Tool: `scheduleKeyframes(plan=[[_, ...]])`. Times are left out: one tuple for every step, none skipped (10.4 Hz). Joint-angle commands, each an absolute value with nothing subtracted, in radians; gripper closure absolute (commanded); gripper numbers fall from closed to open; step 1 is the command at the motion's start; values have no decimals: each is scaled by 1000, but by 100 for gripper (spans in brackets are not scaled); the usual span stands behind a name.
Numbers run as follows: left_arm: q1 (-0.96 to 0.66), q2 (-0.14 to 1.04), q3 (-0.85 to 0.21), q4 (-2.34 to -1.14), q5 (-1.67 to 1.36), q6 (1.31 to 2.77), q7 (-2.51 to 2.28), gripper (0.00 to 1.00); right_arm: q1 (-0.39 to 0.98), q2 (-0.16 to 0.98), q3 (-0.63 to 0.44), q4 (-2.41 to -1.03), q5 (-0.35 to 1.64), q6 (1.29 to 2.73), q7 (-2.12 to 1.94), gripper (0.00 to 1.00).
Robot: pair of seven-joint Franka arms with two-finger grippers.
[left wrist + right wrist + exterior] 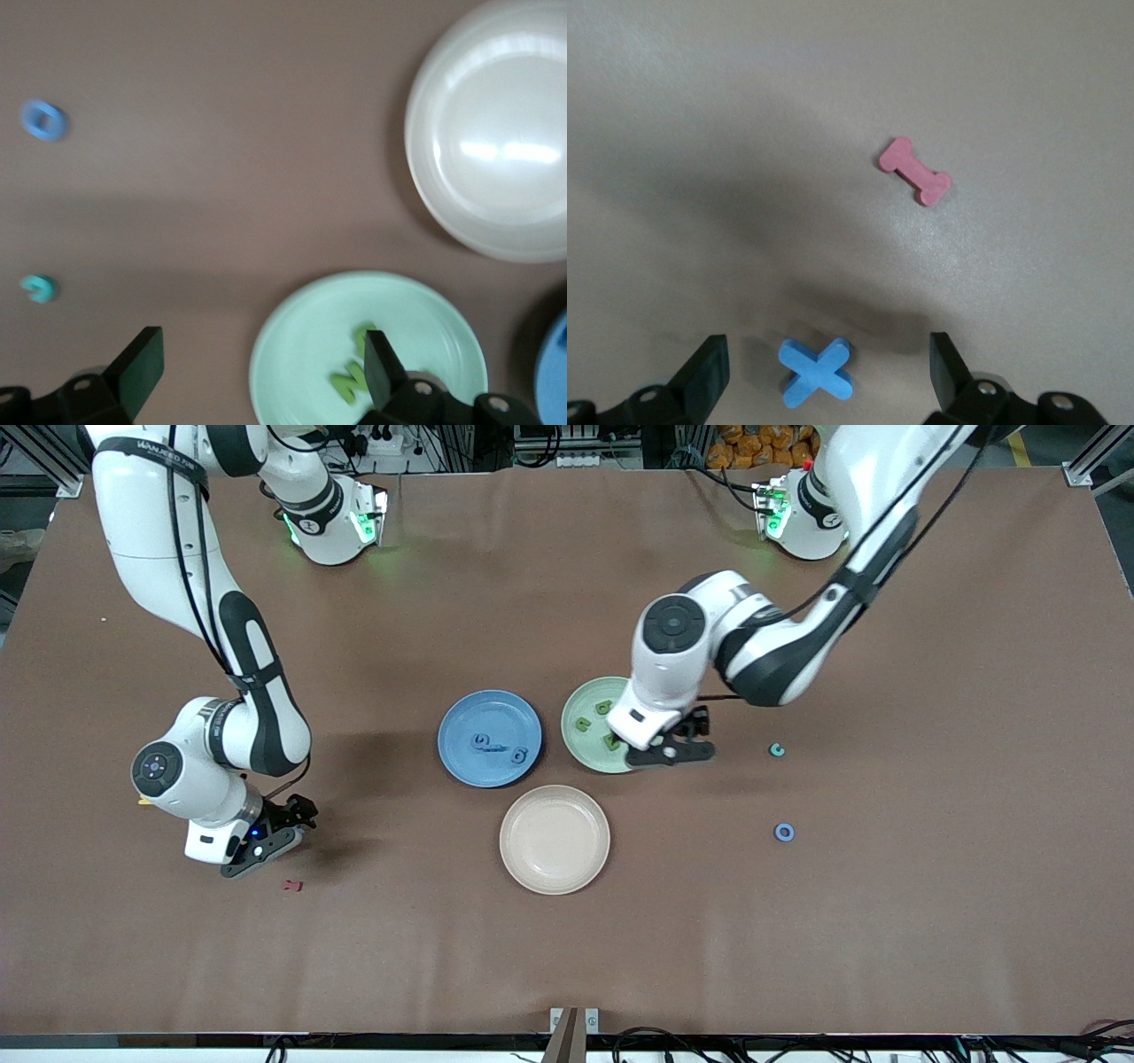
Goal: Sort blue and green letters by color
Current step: 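Place the green N on the green plate while the right gripper reaches x, then return the left gripper to rest while the right gripper grasps the x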
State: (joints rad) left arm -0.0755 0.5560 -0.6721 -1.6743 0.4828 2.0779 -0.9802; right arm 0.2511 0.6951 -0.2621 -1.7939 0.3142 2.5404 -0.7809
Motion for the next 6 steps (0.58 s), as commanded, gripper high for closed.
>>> scheduleKeyframes(plan=[[46,485,-680,-1631,479,2029,-855,0,227,687,-241,-1845,302,2602,-822,0],[66,445,-673,-1638,471,2016,-780,0,227,686,-239,-1851,302,2605,-822,0],[58,402,-631,-1641,457,1973,-643,0,227,684,-239,-1856,304,2612,-822,0],[10,349,-535,-1643,381,1944,-489,0,227,681,-239,-1858,304,2612,-821,0],[-26,300,-420,-1638,267,1910,-372,0,229,678,-239,-1858,304,2612,-821,0],[-44,255,-338,-1638,185,1882,-248,0,229,675,-239,-1864,304,2612,-821,9]])
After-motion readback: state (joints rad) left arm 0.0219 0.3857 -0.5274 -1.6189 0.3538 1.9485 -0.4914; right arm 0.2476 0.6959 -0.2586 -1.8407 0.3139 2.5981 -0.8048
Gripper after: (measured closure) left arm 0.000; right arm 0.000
